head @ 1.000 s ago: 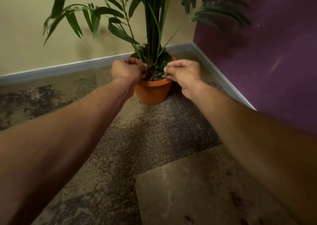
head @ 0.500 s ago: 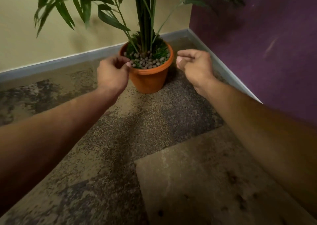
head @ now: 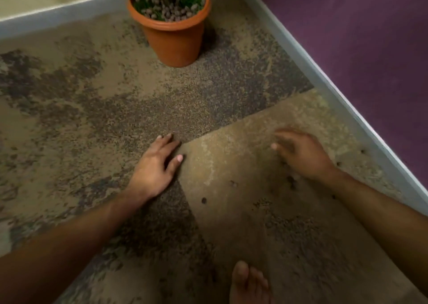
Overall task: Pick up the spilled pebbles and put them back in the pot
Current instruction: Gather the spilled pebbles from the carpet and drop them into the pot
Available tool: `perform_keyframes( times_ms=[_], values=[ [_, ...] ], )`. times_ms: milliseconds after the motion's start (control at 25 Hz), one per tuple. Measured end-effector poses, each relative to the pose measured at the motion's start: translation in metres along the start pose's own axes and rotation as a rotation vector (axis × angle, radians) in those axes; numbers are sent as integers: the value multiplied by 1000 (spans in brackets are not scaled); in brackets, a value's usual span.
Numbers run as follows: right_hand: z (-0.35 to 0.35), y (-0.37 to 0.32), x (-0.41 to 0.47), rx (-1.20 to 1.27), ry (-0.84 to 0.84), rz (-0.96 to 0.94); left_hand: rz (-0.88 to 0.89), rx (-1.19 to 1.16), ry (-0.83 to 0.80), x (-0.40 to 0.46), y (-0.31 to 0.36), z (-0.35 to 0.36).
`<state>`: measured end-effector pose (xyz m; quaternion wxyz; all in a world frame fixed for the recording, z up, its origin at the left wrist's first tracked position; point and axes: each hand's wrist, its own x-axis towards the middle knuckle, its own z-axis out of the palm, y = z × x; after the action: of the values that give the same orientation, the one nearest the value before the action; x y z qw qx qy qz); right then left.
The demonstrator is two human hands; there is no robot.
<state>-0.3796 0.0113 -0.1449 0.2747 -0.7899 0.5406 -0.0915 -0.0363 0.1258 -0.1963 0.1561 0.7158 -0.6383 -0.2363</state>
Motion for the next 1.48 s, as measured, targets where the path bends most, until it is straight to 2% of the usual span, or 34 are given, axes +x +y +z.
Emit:
perform_keyframes(
  times_ms=[160,320,480,640,800,920,1160,1280,1480],
  values=[
    [12,33,-37,-195,-148,67,112,25,44,-23,0,17],
    [16,31,-29,-258,-143,20,109,116,101,-21,6,15],
    [24,21,-23,-290,-104,2,177,21,96,-25,25,9],
    [26,17,-40,-189,4,70,332,13,15,-54,48,21],
    [26,12,-61,-178,17,84,254,15,-37,-68,57,38],
    [24,13,-70,-242,-70,124,275,98,-103,-70,62,45],
    [27,6,-81,-211,-36,189,528,183,-170,-83,65,46],
    [31,5,-80,-235,-85,189,452,162,-216,-77,72,45],
    [31,5,-81,-131,-18,235,404,4,-62,-37,97,47]
  ],
)
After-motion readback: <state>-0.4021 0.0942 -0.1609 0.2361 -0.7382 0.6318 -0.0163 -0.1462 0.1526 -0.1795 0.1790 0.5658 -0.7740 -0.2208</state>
